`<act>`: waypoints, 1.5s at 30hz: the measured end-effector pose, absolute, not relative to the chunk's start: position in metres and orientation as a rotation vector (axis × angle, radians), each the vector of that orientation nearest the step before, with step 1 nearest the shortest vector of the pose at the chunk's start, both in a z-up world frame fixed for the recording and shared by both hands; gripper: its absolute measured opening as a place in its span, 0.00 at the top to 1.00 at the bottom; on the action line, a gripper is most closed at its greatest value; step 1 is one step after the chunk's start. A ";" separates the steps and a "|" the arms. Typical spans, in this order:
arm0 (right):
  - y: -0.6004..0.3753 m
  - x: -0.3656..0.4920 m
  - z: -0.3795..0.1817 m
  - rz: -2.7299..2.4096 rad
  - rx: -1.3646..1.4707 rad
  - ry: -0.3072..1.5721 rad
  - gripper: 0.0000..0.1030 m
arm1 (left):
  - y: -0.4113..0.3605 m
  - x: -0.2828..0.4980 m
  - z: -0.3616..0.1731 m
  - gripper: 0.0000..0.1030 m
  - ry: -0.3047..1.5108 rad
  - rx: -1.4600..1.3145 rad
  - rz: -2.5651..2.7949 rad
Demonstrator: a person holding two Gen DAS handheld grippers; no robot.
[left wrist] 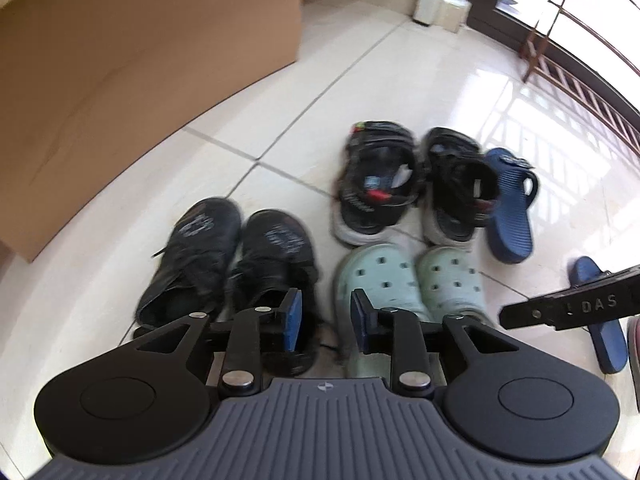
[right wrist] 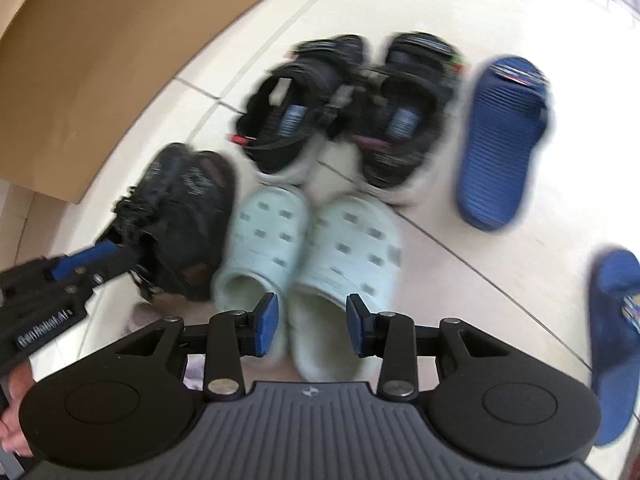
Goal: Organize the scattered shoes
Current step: 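Open the right tool and lift it off the black shoe, then grasp a navy slide with the right tool while the left tool grasps another navy slide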
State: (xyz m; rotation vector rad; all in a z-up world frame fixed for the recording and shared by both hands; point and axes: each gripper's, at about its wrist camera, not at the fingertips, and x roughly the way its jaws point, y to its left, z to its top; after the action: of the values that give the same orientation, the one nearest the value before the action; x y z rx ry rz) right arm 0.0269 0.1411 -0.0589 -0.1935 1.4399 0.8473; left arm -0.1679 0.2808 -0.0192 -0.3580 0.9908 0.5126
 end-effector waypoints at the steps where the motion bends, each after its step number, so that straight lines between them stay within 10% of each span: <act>1: 0.129 0.028 -0.058 0.829 -0.197 1.442 0.59 | 0.277 -0.165 -0.019 0.69 0.992 -0.354 0.504; 23: -0.109 0.048 -0.071 0.500 -0.227 1.318 0.55 | 0.131 -0.074 -0.022 0.59 0.987 -0.089 0.137; 45: -0.116 0.120 -0.125 0.556 -0.170 1.245 0.55 | 0.014 0.025 -0.110 0.58 1.054 -0.124 -0.068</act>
State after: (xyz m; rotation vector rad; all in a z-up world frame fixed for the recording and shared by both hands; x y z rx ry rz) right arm 0.1203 -0.1156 -0.1248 -0.1695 1.2449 0.5562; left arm 0.0252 0.0143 -0.1103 -0.1243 1.0539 -0.0682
